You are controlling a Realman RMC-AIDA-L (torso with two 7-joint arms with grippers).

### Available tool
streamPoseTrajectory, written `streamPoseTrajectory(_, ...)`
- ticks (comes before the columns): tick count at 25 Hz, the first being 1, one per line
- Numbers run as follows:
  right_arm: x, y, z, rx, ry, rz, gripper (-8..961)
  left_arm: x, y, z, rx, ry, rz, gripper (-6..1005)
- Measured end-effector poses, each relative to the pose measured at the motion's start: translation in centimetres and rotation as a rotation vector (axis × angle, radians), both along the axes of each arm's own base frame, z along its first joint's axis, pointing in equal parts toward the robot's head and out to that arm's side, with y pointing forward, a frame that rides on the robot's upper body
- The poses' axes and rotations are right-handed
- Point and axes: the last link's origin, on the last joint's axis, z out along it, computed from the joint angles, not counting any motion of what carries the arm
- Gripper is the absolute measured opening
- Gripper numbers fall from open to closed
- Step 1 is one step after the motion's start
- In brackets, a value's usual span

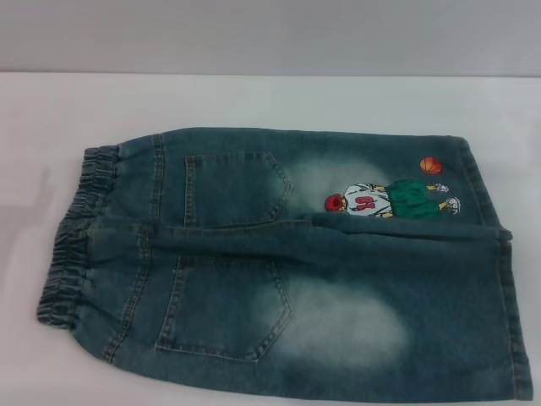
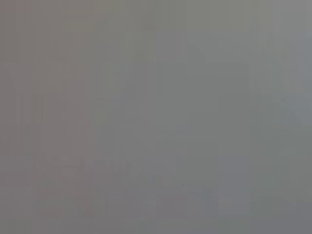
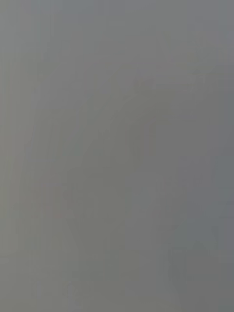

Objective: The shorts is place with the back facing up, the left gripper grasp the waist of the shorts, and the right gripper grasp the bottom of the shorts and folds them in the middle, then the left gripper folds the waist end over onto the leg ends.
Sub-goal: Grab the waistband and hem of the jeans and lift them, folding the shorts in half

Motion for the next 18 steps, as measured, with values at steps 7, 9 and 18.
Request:
streamPoseTrajectory(7, 1.4, -1.3, 2.5, 0.023, -0.074, 0.027, 492, 4.4, 3.1, 0.3, -0.401, -0.168, -0.311, 726)
streamPoseTrajectory(9, 1.8, -1.4, 3.6, -0.008, -0.09, 0.06, 492, 5.4, 3.6, 0.5, -0.507, -0.215, -0.358, 725)
streamPoseTrajectory(18, 2.8, -3.2, 4.6, 0.012, -0.108, 0.068, 491, 7.5, 4.6, 3.2, -0.972, -0.276, -0.322, 720)
